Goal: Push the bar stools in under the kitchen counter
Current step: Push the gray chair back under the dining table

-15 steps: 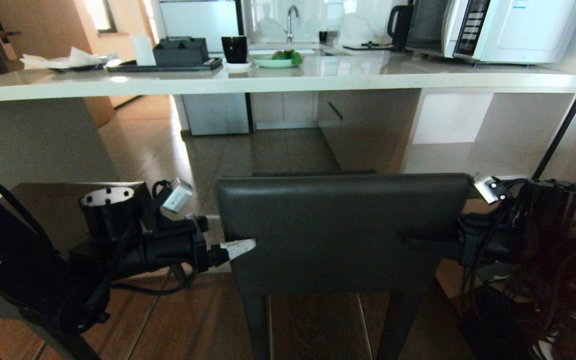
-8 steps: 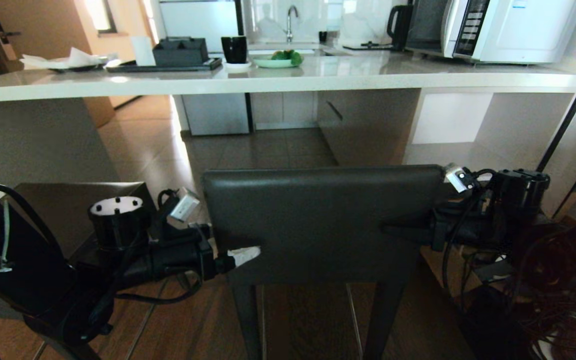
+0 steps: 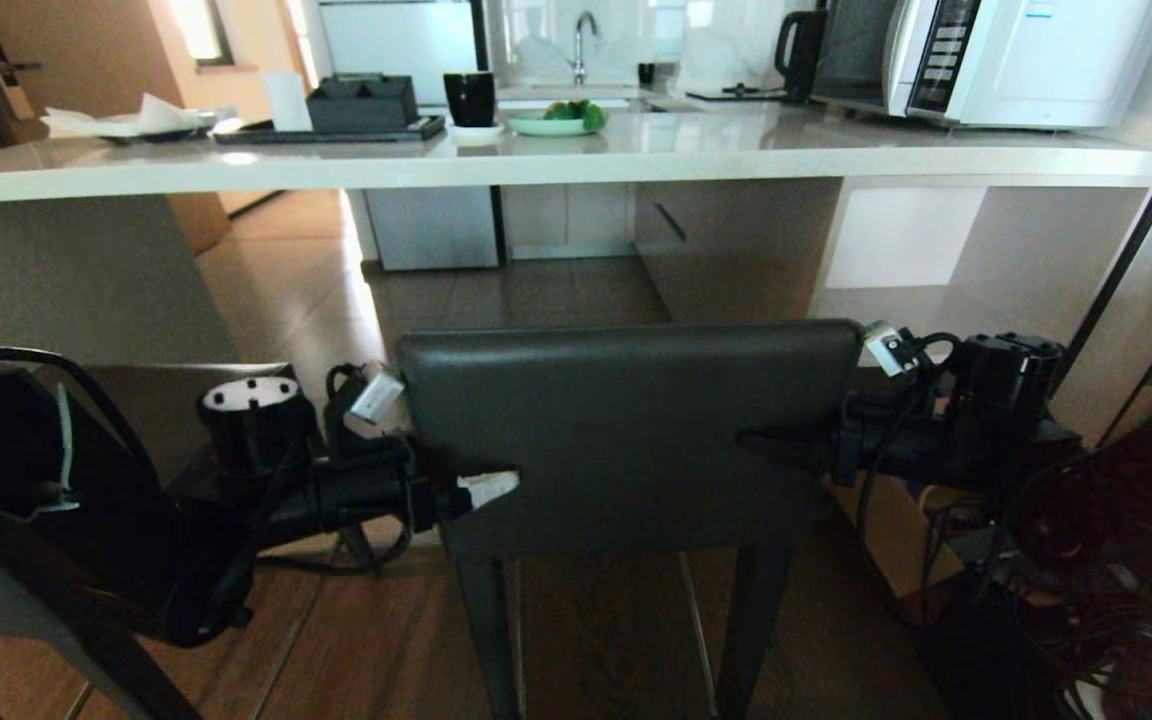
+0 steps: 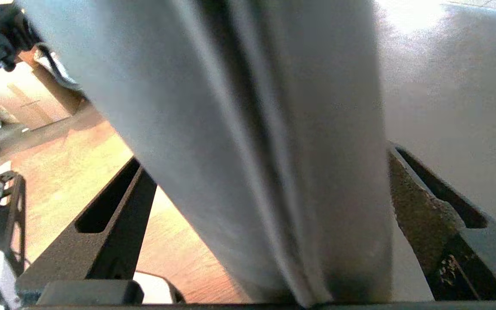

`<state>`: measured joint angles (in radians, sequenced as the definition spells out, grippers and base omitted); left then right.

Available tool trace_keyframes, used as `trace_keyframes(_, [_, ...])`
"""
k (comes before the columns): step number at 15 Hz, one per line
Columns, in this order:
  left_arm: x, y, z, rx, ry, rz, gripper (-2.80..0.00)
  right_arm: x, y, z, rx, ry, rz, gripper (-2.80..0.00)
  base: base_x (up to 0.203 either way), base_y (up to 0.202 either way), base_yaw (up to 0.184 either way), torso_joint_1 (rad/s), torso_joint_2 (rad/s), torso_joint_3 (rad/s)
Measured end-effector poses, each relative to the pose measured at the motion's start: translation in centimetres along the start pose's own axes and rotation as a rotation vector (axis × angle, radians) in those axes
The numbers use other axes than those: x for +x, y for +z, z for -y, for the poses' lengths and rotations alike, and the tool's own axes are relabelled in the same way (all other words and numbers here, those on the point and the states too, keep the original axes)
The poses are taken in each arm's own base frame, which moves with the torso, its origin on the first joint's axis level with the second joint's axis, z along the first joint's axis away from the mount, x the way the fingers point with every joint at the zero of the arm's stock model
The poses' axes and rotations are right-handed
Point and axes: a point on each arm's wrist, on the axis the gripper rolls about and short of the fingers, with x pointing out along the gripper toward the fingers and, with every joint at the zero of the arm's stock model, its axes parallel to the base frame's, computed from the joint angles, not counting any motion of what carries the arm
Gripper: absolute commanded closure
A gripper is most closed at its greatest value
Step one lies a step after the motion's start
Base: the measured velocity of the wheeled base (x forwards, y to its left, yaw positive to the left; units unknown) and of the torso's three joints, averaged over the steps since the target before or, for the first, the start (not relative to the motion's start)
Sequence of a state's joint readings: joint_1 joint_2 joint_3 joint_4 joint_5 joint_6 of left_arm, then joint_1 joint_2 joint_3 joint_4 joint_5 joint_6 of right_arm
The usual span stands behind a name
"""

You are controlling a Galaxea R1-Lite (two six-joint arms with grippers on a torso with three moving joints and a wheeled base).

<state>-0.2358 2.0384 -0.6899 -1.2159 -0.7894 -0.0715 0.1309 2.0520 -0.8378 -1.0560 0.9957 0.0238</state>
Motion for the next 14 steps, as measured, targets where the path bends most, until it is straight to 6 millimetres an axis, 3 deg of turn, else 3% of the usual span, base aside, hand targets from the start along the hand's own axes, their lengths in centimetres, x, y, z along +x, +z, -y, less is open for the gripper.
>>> trace_keyframes(9, [1.1,0.0,-3.0,0.006,0.074,0.018,-2.80,0.8,0.2,1.3,-0.012,-0.041,0.011,-2.80,0.000,0.000,0.000,0.000,0.00,0.000])
trace_keyframes(14, [1.6,0.4,-3.5,0.005,0.085,0.017,-2.80,1.1,0.2,1.8,-0.022,-0.048,0.018,-2.80,0.000,0.000,0.000,0.000,0.00,0.000])
